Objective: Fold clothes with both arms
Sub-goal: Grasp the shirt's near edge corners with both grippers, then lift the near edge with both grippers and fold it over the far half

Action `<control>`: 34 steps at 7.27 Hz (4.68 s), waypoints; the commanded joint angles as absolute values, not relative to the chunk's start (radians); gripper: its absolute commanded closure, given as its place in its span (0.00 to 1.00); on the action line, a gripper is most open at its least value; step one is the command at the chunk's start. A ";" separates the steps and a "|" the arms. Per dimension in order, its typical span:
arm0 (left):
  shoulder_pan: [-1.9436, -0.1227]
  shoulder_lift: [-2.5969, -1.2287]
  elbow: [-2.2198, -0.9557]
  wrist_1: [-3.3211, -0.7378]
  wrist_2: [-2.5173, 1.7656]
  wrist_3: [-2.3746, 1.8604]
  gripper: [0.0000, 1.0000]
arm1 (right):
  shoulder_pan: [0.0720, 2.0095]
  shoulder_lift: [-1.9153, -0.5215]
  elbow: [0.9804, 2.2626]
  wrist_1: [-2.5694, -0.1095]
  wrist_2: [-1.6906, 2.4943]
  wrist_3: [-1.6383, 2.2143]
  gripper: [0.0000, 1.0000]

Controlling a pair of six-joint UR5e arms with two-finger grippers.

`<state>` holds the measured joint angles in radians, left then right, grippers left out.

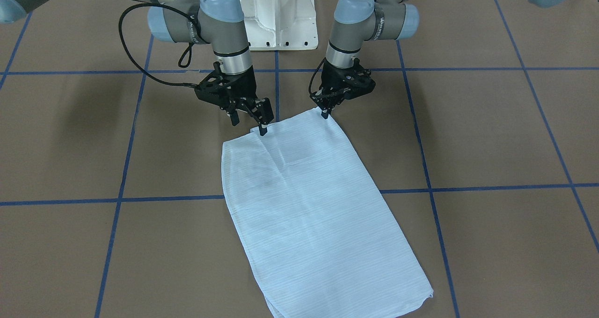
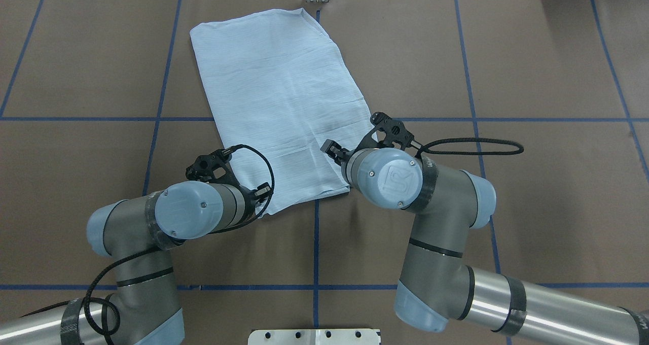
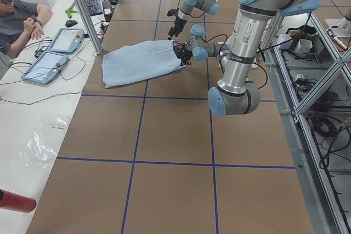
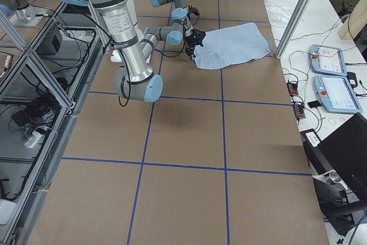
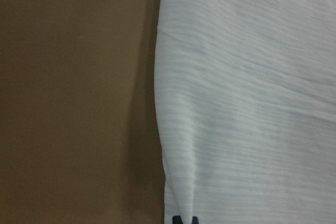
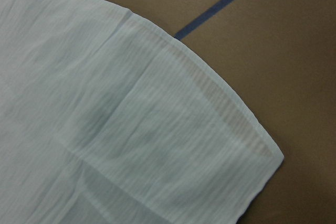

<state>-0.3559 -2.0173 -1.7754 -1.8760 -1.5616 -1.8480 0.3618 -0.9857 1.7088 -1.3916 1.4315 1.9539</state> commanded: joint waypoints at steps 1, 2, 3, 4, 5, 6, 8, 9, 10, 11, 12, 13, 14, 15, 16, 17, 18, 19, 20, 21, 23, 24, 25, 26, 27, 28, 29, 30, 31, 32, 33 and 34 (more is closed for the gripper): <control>-0.356 -2.017 -1.776 -1.876 -1.562 -1.847 1.00 | 0.318 -0.974 1.698 -1.456 1.411 2.031 0.05; -0.356 -2.017 -1.778 -1.876 -1.562 -1.847 1.00 | 0.310 -0.963 1.677 -1.454 1.410 2.055 0.09; -0.356 -2.017 -1.778 -1.876 -1.560 -1.847 1.00 | 0.311 -0.924 1.633 -1.456 1.410 2.110 0.16; -0.356 -2.017 -1.779 -1.876 -1.560 -1.847 1.00 | 0.310 -0.905 1.600 -1.454 1.410 2.112 0.18; -0.356 -2.016 -1.779 -1.876 -1.562 -1.847 1.00 | 0.311 -0.900 1.600 -1.456 1.410 2.112 0.21; -0.356 -2.014 -1.779 -1.876 -1.560 -1.847 1.00 | 0.311 -0.900 1.600 -1.456 1.410 2.114 0.25; -0.357 -2.013 -1.779 -1.876 -1.562 -1.845 1.00 | 0.311 -0.900 1.598 -1.456 1.410 2.114 0.37; -0.356 -2.013 -1.779 -1.876 -1.562 -1.845 1.00 | 0.311 -0.900 1.598 -1.463 1.410 2.114 0.37; -0.356 -2.013 -1.779 -1.876 -1.560 -1.845 1.00 | 0.311 -0.893 1.600 -1.479 1.410 2.115 0.40; -0.357 -2.013 -1.779 -1.876 -1.562 -1.845 1.00 | 0.313 -0.888 1.600 -1.485 1.410 2.117 0.47; -0.356 -2.011 -1.779 -1.876 -1.562 -1.845 1.00 | 0.314 -0.885 1.600 -1.485 1.410 2.152 0.70; -0.356 -2.011 -1.779 -1.876 -1.560 -1.845 1.00 | 0.314 -0.885 1.600 -1.485 1.408 2.157 0.79; -0.356 -2.011 -1.779 -1.876 -1.562 -1.845 1.00 | 0.314 -0.882 1.598 -1.486 1.404 2.155 0.79; -0.356 -2.011 -1.779 -1.876 -1.562 -1.845 1.00 | 0.314 -0.885 1.598 -1.500 1.404 2.154 0.78; -0.357 -2.011 -1.781 -1.876 -1.562 -1.844 1.00 | 0.316 -0.881 1.598 -1.517 1.402 2.146 0.76; -0.357 -2.011 -1.781 -1.876 -1.562 -1.845 1.00 | 0.318 -0.881 1.598 -1.535 1.402 2.135 0.68; -0.356 -2.010 -1.781 -1.876 -1.562 -1.844 1.00 | 0.318 -0.879 1.598 -1.540 1.401 2.123 0.59; -0.356 -2.008 -1.781 -1.876 -1.562 -1.845 1.00 | 0.318 -0.879 1.598 -1.549 1.401 2.115 0.54; -0.356 -2.008 -1.781 -1.876 -1.562 -1.845 1.00 | 0.319 -0.876 1.598 -1.561 1.401 2.115 0.52; -0.356 -2.006 -1.781 -1.876 -1.560 -1.845 1.00 | 0.319 -0.876 1.598 -1.565 1.401 2.114 0.52; -0.354 -2.006 -1.781 -1.876 -1.560 -1.845 1.00 | 0.318 -0.870 1.592 -1.581 1.401 2.114 0.51; -0.354 -2.006 -1.782 -1.876 -1.562 -1.845 1.00 | 0.319 -0.862 1.579 -1.580 1.401 2.114 0.51; -0.354 -2.006 -1.781 -1.876 -1.562 -1.845 1.00 | 0.319 -0.845 1.553 -1.582 1.401 2.114 0.47; -0.354 -2.006 -1.781 -1.876 -1.562 -1.844 1.00 | 0.319 -0.836 1.543 -1.582 1.401 2.114 0.47; -0.354 -2.006 -1.781 -1.876 -1.562 -1.844 1.00 | 0.321 -0.835 1.543 -1.582 1.401 2.123 0.59; -0.356 -2.006 -1.781 -1.876 -1.560 -1.844 1.00 | 0.321 -0.833 1.543 -1.580 1.401 2.129 0.85; -0.354 -2.006 -1.781 -1.876 -1.562 -1.844 1.00 | 0.322 -0.833 1.543 -1.580 1.401 2.129 1.00; -0.354 -2.008 -1.779 -1.876 -1.562 -1.844 1.00 | 0.325 -0.830 1.543 -1.578 1.401 2.129 1.00; -0.354 -2.008 -1.779 -1.876 -1.562 -1.844 1.00 | 0.327 -0.827 1.543 -1.578 1.401 2.129 1.00; -0.354 -2.009 -1.782 -1.876 -1.562 -1.841 1.00 | 0.336 -0.827 1.549 -1.578 1.401 2.129 1.00; -0.354 -2.017 -1.798 -1.885 -1.563 -1.833 1.00 | 0.354 -0.834 1.580 -1.580 1.402 2.123 1.00; -0.356 -2.017 -1.848 -1.885 -1.566 -1.830 1.00 | 0.363 -0.859 1.650 -1.588 1.405 2.118 1.00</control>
